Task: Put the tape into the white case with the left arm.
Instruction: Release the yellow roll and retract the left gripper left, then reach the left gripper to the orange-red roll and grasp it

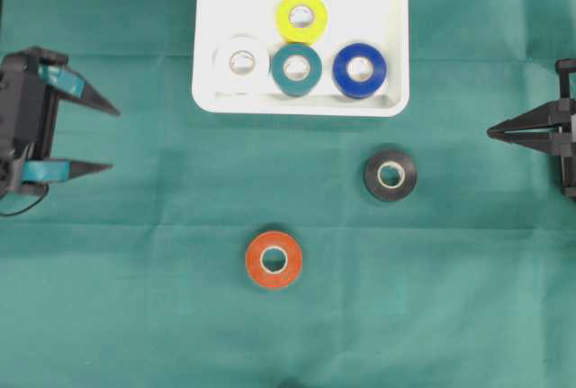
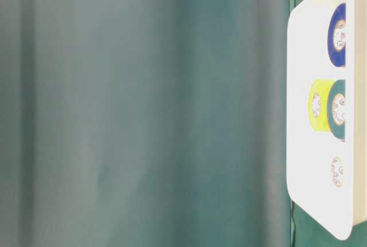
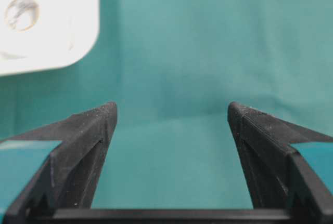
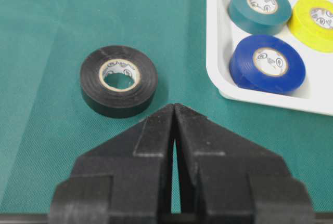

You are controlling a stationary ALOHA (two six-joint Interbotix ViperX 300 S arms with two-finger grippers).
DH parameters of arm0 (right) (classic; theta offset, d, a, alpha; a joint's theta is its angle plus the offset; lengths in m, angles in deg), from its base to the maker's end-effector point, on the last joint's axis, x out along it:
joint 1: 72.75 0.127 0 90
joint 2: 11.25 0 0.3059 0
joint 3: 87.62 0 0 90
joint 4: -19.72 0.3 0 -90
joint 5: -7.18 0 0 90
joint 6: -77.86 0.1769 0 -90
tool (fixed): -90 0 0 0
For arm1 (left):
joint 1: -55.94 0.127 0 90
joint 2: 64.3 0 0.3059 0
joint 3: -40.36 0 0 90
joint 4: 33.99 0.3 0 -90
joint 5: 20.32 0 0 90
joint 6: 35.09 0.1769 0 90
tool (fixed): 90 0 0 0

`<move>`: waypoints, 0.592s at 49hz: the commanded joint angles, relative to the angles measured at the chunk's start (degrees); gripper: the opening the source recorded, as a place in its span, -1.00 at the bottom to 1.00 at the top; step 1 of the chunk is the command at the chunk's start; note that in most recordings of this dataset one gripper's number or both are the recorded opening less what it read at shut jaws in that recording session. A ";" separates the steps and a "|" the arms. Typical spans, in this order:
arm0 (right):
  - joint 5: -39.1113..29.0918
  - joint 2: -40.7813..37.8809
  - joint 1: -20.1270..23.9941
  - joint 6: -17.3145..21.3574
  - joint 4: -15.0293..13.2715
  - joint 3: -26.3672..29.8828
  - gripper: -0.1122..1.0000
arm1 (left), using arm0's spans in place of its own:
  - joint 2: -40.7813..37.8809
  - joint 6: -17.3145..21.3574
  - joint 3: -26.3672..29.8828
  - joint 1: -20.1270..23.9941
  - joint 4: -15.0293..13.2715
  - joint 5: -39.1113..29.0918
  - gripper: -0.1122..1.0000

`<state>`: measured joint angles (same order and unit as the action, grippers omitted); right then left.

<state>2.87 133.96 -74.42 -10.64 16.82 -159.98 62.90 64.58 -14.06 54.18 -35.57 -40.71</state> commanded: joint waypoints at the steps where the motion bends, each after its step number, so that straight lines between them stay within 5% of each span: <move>1: 0.44 -0.35 0.00 0.09 -0.09 0.70 -0.97 | 1.05 -0.44 0.35 -2.11 -0.09 0.00 0.72; 29: 0.53 -0.35 0.00 0.09 -0.09 0.70 -0.97 | 4.75 -4.66 -1.85 -5.45 -0.09 -2.55 0.72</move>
<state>2.87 133.96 -74.42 -10.64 16.82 -159.98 68.53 60.01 -16.70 48.91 -35.57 -43.43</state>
